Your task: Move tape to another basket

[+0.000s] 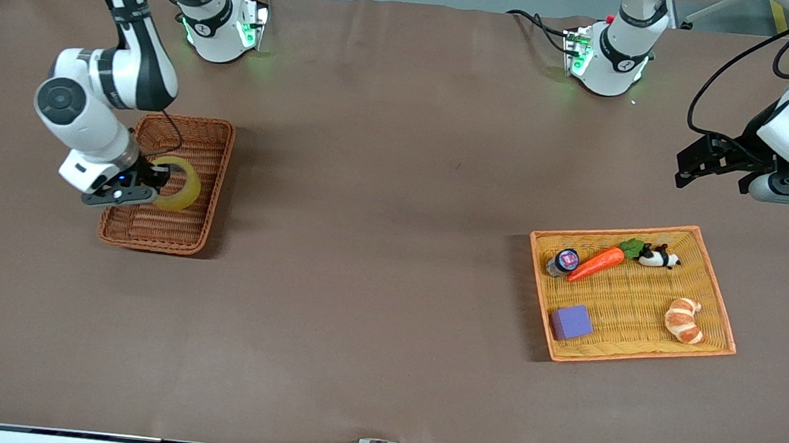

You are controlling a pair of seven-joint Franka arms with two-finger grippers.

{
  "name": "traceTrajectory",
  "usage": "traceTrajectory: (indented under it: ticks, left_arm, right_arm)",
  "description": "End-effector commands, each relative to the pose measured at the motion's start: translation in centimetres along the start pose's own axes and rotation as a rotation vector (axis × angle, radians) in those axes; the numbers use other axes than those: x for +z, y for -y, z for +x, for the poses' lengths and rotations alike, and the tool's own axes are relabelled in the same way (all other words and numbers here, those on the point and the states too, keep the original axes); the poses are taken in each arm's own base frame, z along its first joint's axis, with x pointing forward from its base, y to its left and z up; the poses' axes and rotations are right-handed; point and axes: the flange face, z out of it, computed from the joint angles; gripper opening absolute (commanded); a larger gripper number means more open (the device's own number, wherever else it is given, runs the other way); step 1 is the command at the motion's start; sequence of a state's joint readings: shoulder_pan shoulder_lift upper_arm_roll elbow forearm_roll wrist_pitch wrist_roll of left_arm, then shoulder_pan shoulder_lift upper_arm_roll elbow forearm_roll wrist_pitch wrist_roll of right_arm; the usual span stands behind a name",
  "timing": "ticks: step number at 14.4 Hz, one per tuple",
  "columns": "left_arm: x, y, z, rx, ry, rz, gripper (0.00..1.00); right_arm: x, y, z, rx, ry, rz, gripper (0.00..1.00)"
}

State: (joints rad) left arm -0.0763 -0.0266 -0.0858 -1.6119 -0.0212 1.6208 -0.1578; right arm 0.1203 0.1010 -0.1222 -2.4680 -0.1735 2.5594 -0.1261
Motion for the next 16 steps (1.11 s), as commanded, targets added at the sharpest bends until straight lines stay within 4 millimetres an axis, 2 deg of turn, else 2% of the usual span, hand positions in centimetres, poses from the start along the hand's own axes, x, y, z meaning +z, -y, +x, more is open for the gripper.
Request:
traceTrajectory:
  ticks: [1,4,6,8,9,12,14,16]
  left_arm:
    - [-0.1,0.1,-0.1,0.000,-0.009,-0.010,0.98]
    - [-0.1,0.3,-0.1,-0.003,-0.009,-0.010,0.98]
    - [-0.1,0.1,-0.1,0.001,-0.009,-0.008,0.98]
    - [-0.1,0.0,-0.1,0.001,-0.009,-0.010,0.98]
    - [-0.1,0.0,-0.1,0.003,-0.009,-0.010,0.98]
    - [-0.1,-0.1,-0.1,0.001,-0.009,-0.008,0.98]
    - [0.0,0.1,0.0,-0.005,-0.006,-0.008,0.98]
    - [0.1,0.1,0.0,-0.005,-0.005,-0.008,0.99]
  right_arm:
    - [0.4,0.4,-3.0,-0.011,-0.049,0.007,0.01]
    - [0.8,-0.2,-3.0,-0.001,-0.057,0.004,0.02]
    - [1.9,-0.3,-3.0,-0.004,-0.057,0.001,0.05]
    - [2.7,-0.4,-3.1,-0.003,-0.046,0.002,0.16]
    - [2.7,-0.4,-3.1,-0.002,-0.043,0.002,0.31]
    - [2.3,-0.5,-2.9,0.003,-0.040,0.001,1.00]
    - [0.4,-1.5,-1.4,0.026,-0.039,-0.007,1.00]
    - [-3.3,-3.4,0.6,0.052,-0.037,-0.019,1.00]
